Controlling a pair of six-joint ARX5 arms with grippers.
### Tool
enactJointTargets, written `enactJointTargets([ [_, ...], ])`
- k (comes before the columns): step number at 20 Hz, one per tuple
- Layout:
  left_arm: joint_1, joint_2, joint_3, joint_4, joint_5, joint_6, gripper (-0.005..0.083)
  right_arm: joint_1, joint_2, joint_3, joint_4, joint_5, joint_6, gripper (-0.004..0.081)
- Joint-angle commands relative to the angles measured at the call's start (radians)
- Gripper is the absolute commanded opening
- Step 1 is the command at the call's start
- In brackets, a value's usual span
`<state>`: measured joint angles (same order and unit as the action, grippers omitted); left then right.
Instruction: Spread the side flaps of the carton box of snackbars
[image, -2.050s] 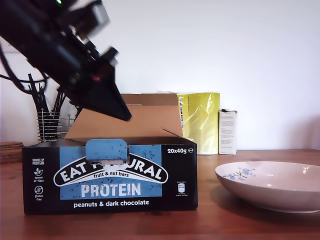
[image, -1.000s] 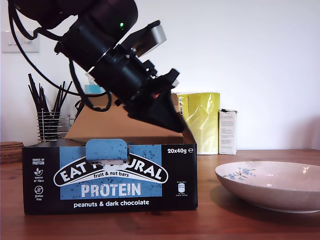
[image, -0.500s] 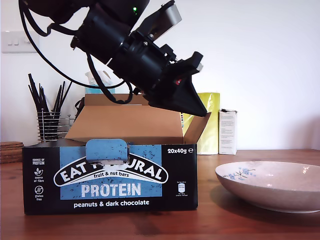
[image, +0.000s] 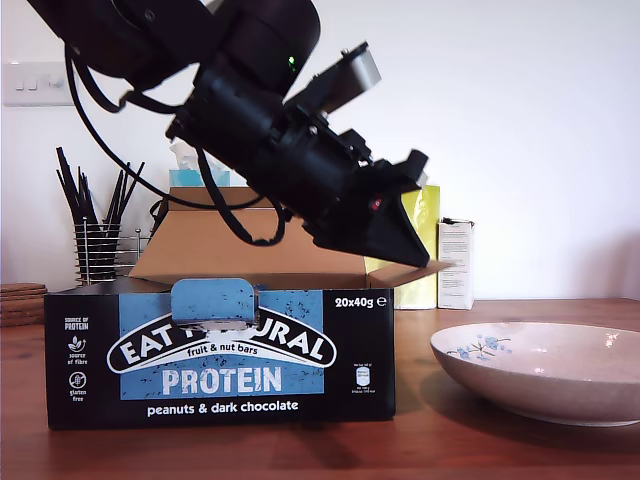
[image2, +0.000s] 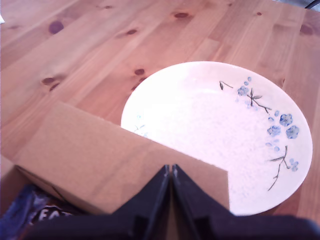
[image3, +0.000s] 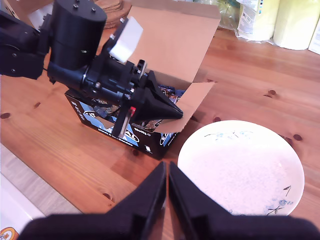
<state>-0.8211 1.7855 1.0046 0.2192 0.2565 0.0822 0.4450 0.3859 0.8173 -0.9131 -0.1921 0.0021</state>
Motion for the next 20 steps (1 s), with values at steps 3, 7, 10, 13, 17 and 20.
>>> enactJointTargets([
  [3, -0.026, 0.062, -0.003, -0.009, -0.035, 0.006, -0.0024, 0.000, 0.004, 0.015, 0.003, -0.001, -0.003, -0.0013],
  [7, -0.037, 0.072, -0.003, -0.071, -0.116, 0.055, -0.0024, 0.000, 0.004, 0.015, 0.002, -0.001, -0.002, -0.0013],
  [10, -0.035, 0.072, 0.006, -0.105, -0.135, 0.057, -0.0024, 0.000, 0.004, 0.015, 0.002, -0.001, -0.002, -0.0013],
  [13, -0.034, 0.039, 0.047, -0.137, -0.135, 0.045, -0.0024, 0.000, 0.004, 0.015, 0.002, -0.008, -0.003, -0.0013],
  [17, -0.034, -0.040, 0.162, -0.326, -0.200, 0.003, -0.0024, 0.000, 0.004, 0.015, 0.002, -0.007, -0.003, -0.0013],
  [20, -0.032, -0.097, 0.269, -0.586, -0.301, -0.006, -0.0024, 0.000, 0.004, 0.015, 0.003, -0.007, -0.003, -0.0013],
])
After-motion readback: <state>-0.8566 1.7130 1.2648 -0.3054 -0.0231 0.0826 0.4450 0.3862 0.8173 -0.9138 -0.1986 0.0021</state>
